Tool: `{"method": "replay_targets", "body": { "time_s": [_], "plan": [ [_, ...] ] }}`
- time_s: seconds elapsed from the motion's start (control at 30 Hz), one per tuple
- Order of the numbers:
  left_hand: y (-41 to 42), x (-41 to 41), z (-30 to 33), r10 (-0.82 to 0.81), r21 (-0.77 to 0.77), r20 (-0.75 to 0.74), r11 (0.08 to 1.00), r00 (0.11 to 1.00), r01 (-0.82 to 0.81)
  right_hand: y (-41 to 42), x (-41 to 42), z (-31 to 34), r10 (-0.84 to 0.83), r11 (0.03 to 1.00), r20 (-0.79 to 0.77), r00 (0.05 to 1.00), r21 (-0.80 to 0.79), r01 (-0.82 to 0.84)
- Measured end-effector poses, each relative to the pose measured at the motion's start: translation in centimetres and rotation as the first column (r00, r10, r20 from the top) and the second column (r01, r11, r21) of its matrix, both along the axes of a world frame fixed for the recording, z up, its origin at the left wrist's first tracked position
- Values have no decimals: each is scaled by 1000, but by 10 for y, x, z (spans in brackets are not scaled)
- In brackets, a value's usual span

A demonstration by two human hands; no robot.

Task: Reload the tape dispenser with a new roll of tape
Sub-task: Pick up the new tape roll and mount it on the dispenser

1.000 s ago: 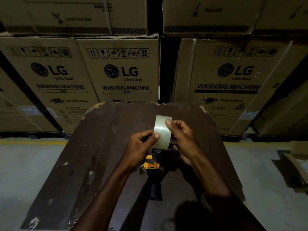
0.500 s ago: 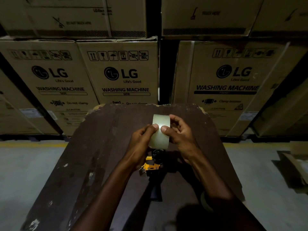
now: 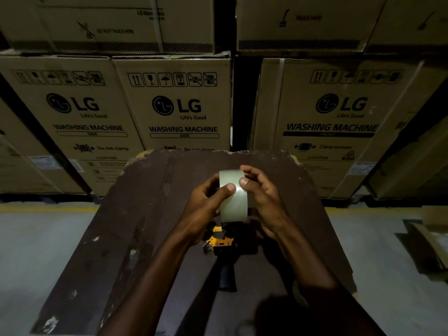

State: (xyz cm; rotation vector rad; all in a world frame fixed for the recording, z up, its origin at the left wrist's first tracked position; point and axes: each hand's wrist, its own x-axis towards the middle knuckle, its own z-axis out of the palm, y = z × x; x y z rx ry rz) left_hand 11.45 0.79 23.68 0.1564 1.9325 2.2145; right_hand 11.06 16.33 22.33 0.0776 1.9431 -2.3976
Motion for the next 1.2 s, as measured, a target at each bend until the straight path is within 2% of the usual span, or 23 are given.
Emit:
{"method": "replay_targets", "body": {
  "time_s": [0.23,0.57,0.97,1.2],
  "plan": [
    [-7,-4,-4,-8,-68,-73,998,997,3,-2,0,-2,70,998,140,988,-19,-68],
    [-8,-8,-1,-25,61,22,998,999,23,-2,0,4,64,997,76,995,48,-68],
    [-12,-11,2,-125,66,17,990,992,123,2,3,1,105,993,-1,994,55,-105],
    [-9,-13,0,-83,105,22,991,996,80,2,5,4,128,990,-69,989,68,-123]
  ]
}}
